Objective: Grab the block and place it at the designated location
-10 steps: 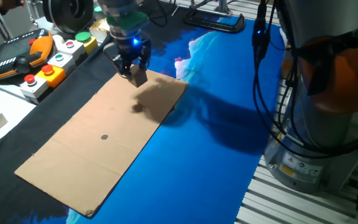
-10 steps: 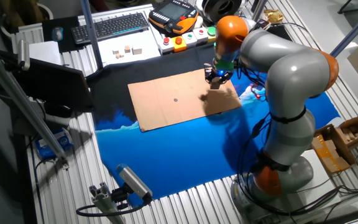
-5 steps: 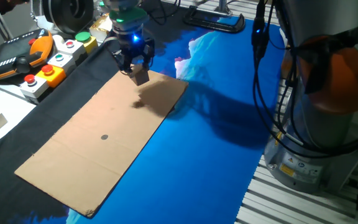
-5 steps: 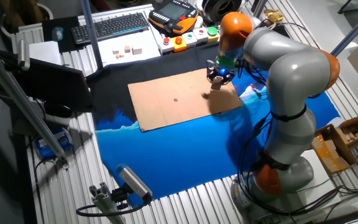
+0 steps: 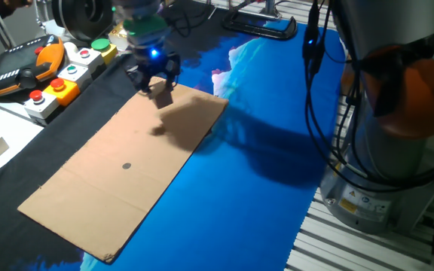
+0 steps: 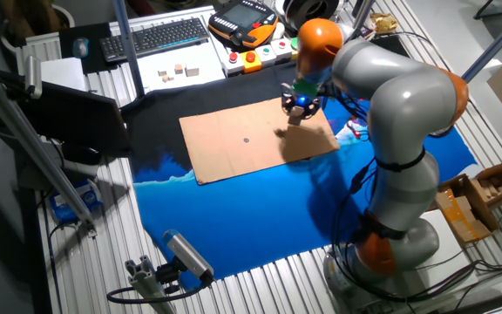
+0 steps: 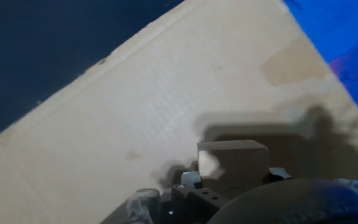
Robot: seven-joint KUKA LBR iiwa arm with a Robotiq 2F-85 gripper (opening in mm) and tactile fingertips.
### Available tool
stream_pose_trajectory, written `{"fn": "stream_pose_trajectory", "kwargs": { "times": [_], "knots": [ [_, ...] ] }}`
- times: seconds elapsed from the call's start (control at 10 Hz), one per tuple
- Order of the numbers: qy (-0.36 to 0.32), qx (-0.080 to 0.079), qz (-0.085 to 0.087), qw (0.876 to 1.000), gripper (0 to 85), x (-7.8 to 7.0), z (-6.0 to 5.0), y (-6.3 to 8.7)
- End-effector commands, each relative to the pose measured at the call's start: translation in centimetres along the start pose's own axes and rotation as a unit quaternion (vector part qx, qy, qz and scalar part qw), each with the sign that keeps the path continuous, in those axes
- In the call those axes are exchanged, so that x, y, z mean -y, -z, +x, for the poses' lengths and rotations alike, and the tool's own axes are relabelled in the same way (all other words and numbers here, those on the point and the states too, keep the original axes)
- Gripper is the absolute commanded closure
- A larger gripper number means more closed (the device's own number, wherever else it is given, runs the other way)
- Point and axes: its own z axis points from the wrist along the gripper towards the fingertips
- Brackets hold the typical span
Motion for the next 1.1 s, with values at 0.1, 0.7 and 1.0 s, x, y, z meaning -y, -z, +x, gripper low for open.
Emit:
{"fn": "stream_pose_trajectory", "kwargs": {
  "times": [0.1,0.7,1.0],
  "knots": [
    [-0.011,-0.002,0.002,1.0,84.3,-2.4,0.9,0.3],
    [-0.022,-0.006,-0.006,1.0,84.3,-8.1,4.8,0.1],
    [-0.014,0.003,-0.014,1.0,84.3,-9.6,6.3,-1.3]
  ]
}}
